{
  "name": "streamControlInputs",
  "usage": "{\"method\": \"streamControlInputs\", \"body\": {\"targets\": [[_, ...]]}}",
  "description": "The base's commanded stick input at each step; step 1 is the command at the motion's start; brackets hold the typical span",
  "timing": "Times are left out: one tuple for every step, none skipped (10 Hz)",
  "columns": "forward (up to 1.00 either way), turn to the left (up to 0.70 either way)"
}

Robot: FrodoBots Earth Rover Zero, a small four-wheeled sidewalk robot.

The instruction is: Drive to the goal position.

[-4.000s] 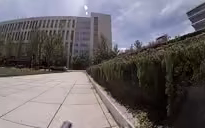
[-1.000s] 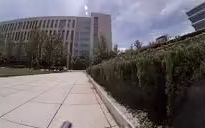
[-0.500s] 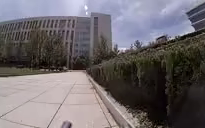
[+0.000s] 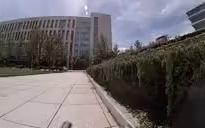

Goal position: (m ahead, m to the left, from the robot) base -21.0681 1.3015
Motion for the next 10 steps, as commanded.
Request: {"method": "streamControlInputs", "body": {"targets": [[0.1, 0.0], [0.1, 0.0], [0.1, 0.0], [0.1, 0.0], [0.1, 0.0], [0.1, 0.0], [0.1, 0.0], [0.1, 0.0], [0.1, 0.0], [0.1, 0.0]]}}
